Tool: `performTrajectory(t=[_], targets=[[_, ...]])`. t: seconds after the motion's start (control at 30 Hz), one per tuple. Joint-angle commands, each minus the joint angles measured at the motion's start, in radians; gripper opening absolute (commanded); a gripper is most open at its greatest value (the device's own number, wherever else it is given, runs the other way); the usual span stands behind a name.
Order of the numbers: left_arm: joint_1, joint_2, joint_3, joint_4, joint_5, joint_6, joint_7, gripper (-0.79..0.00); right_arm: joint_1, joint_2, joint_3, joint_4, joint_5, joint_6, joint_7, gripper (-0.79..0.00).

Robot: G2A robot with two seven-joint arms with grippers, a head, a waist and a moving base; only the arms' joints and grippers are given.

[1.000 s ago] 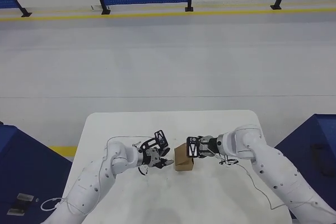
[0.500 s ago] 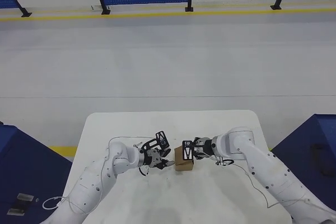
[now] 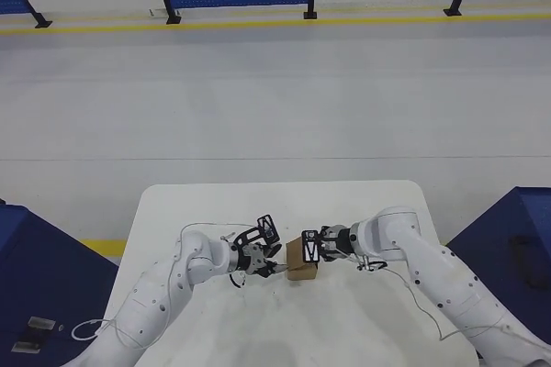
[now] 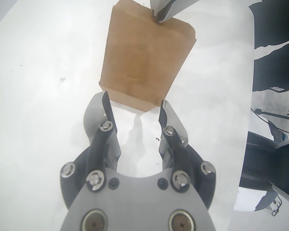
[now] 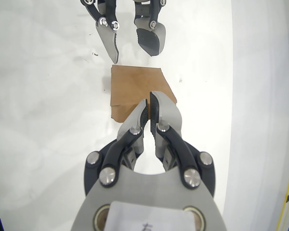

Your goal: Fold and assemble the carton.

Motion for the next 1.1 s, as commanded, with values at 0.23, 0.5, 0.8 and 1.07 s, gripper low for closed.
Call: performTrajectory(t=[0.23,0.5,0.8,1.07], targets=[[-0.008,-0.003,0.009,0.0,-0.009,0.0,-0.016,-0.419,-0.016,0.01,0.02,-0.006,-0.024,-0.021,-0.008,-0.69],[-0.016,-0.008,0.022,0.014,-0.017,0.001,-0.02,-0.413,-0.014,0.005,-0.001,-0.008,-0.05,-0.018,-0.013,-0.683],[-0.027,-0.014,0.035,0.035,-0.028,-0.005,-0.021,-0.406,-0.006,0.001,-0.018,-0.004,-0.081,-0.018,-0.015,-0.702],[-0.031,-0.016,0.04,0.045,-0.034,-0.01,-0.023,-0.403,-0.008,-0.001,-0.03,0.0,-0.102,-0.022,-0.015,-0.73]])
